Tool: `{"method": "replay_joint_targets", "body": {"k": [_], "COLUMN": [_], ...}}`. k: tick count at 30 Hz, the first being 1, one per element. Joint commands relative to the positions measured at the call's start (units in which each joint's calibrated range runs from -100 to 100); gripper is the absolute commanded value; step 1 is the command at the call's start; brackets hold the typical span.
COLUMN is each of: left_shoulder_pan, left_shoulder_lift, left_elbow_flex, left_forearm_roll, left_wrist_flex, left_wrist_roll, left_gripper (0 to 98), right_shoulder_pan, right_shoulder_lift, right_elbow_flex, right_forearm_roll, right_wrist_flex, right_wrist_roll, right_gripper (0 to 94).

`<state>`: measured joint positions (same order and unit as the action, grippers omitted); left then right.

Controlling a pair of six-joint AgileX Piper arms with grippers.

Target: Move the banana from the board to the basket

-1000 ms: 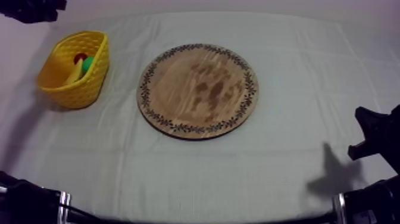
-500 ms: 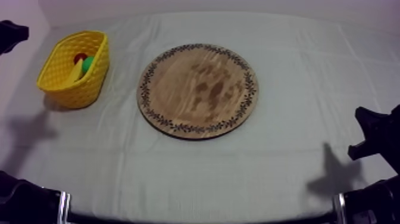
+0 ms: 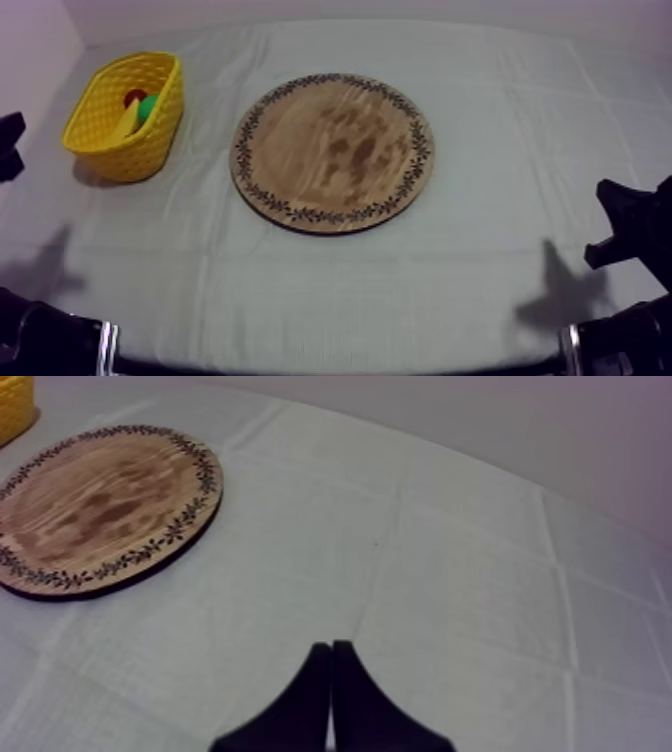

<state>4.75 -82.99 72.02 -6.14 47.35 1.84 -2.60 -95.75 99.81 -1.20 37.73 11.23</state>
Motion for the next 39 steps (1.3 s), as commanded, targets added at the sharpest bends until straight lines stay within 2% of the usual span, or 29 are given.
{"method": "replay_joint_targets", "body": {"k": [1, 14, 29, 35, 39], "left_shoulder_pan": [-0.06, -0.47, -1.05, -1.18, -1.28], "left_shoulder_lift": [-6.55, -16.47, -17.01, -17.01, -17.01], "left_elbow_flex": [6.5, 21.59, 25.3, 25.43, 26.17], "left_forearm_roll": [0.02, -0.13, 2.18, 2.4, 2.25], "left_wrist_flex": [-1.17, -5.64, -6.3, -6.55, -9.14], "left_wrist_roll": [0.04, -0.2, -1.34, -1.04, -0.48], "left_gripper": [0.0, 0.0, 0.0, 0.0, 0.0], "right_shoulder_pan": [0.0, 0.0, 0.0, 0.0, 0.0], "right_shoulder_lift": [0.0, 0.0, 0.0, 0.0, 0.0], "right_elbow_flex": [-0.03, -0.03, -0.03, -0.03, -0.03], "right_forearm_roll": [0.01, 0.01, 0.01, 0.01, 0.01], "right_wrist_flex": [0.01, 0.01, 0.01, 0.01, 0.01], "right_wrist_roll": [-0.03, -0.01, -0.03, -0.03, -0.03], "right_gripper": [0.3, 0.3, 0.3, 0.3, 0.3]}}
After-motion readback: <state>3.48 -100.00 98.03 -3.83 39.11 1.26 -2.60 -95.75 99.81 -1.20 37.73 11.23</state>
